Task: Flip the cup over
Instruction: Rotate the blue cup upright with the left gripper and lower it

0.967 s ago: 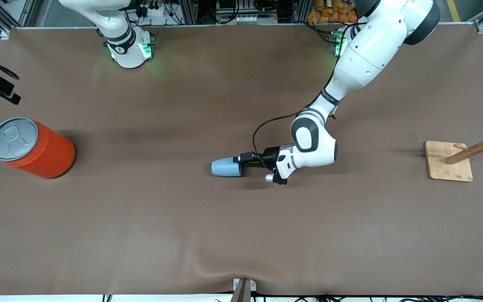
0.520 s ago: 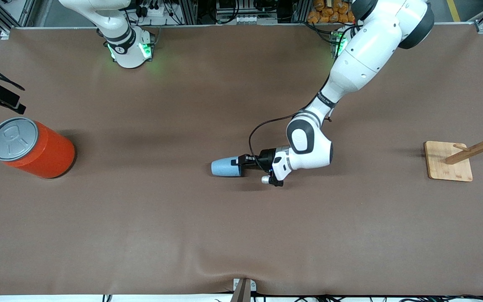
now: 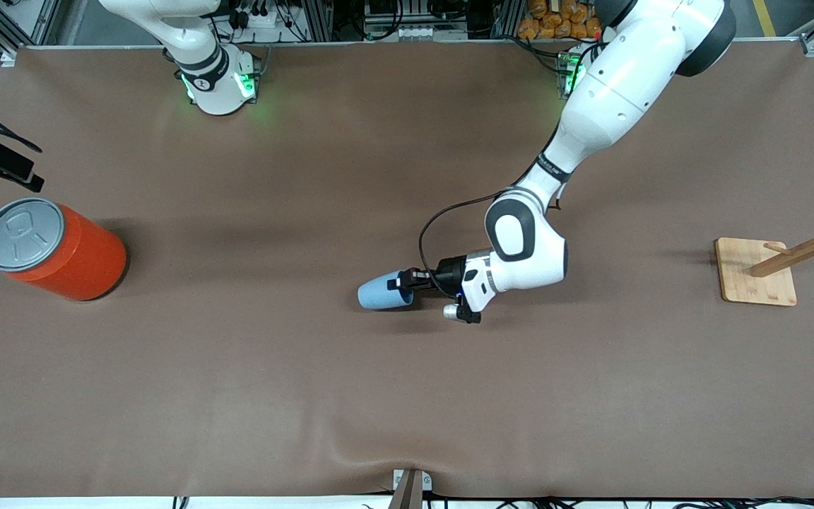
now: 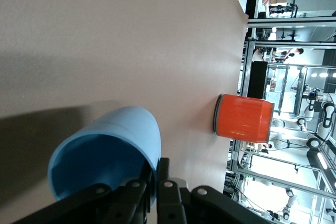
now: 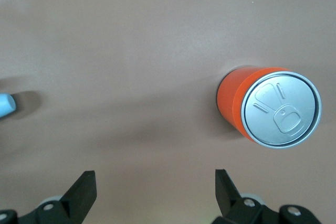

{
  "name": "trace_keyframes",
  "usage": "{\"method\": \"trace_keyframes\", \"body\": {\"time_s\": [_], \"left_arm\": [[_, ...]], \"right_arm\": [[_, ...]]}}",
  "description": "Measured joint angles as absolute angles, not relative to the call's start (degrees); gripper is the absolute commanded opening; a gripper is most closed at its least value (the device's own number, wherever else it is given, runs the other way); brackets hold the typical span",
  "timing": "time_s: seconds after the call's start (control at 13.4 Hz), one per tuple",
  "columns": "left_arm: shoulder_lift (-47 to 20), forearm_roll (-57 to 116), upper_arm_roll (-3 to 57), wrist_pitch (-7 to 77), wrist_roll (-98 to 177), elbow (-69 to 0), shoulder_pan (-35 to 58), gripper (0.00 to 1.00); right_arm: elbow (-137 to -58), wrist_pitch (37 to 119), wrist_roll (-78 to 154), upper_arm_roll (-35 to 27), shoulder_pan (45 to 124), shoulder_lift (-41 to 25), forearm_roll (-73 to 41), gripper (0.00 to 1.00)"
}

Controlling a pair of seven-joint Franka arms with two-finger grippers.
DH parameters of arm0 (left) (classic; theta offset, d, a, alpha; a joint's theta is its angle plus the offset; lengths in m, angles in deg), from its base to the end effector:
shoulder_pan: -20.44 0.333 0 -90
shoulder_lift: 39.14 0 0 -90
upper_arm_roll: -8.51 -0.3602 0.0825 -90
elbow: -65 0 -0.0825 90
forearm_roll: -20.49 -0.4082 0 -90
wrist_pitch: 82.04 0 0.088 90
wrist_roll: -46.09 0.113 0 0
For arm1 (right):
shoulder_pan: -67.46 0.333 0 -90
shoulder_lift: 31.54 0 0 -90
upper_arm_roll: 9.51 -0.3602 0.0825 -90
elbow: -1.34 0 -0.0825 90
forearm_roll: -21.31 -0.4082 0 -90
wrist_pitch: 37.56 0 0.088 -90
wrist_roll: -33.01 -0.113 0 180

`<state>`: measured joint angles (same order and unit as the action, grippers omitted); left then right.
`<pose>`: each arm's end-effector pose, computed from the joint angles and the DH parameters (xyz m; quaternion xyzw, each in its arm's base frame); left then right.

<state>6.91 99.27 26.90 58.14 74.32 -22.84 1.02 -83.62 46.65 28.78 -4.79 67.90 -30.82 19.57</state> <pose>0.6370 -0.4402 0.2244 0.8510 0.0371 -0.0194 0.5235 0.5716 -0.0387 0.6900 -0.9972 0.0729 0.0128 0.0146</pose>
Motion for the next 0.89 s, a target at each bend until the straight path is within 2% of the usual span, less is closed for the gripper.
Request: {"method": "trace_keyframes", "body": {"time_s": [0.37, 0.89], "left_arm": [[-0.64, 76.52, 26.77, 54.4, 53.26, -23.79, 3.93, 0.0], [-9.27, 29.31, 26.39, 36.33, 35.45, -27.91, 14.21, 0.0]], "right_arm": [[-83.61, 46.55, 28.77, -4.77, 67.89, -30.82, 19.52, 1.0], [-83.41, 46.58, 28.75, -4.49, 67.84, -30.83, 19.53, 1.0]]}}
